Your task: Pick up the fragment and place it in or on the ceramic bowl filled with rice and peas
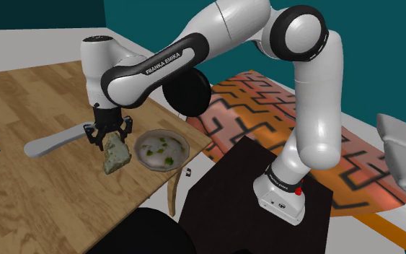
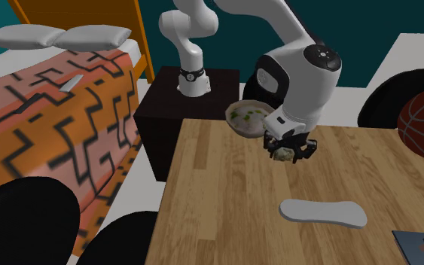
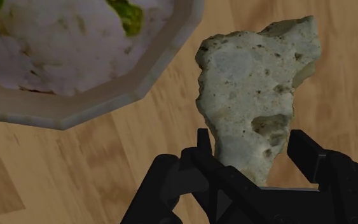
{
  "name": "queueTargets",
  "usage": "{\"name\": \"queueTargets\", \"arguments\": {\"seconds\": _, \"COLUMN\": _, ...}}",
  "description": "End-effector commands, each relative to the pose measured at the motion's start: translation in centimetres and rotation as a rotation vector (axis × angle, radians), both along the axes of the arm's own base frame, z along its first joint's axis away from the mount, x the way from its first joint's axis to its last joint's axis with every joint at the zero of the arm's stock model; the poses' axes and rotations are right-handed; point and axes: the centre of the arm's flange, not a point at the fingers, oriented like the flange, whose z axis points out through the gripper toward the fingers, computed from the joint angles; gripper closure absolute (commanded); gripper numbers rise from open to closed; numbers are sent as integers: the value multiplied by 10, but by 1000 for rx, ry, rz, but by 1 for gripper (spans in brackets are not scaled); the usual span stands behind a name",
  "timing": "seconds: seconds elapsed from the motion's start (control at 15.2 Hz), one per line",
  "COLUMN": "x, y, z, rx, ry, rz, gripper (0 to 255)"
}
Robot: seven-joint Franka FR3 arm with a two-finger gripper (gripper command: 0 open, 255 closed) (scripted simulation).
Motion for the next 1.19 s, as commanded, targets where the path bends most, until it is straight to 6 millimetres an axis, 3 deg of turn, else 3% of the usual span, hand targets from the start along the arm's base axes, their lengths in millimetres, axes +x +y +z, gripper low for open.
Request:
{"name": "queueTargets", "arguments": {"seconds": 0.0, "x": -1, "y": 1, "z": 11, "rx": 0, "ry": 0, "rz": 0, "gripper": 255}}
{"name": "queueTargets", "arguments": {"seconds": 1.12, "x": -1, "y": 1, "z": 101, "rx": 0, "ry": 0, "rz": 0, "gripper": 255}}
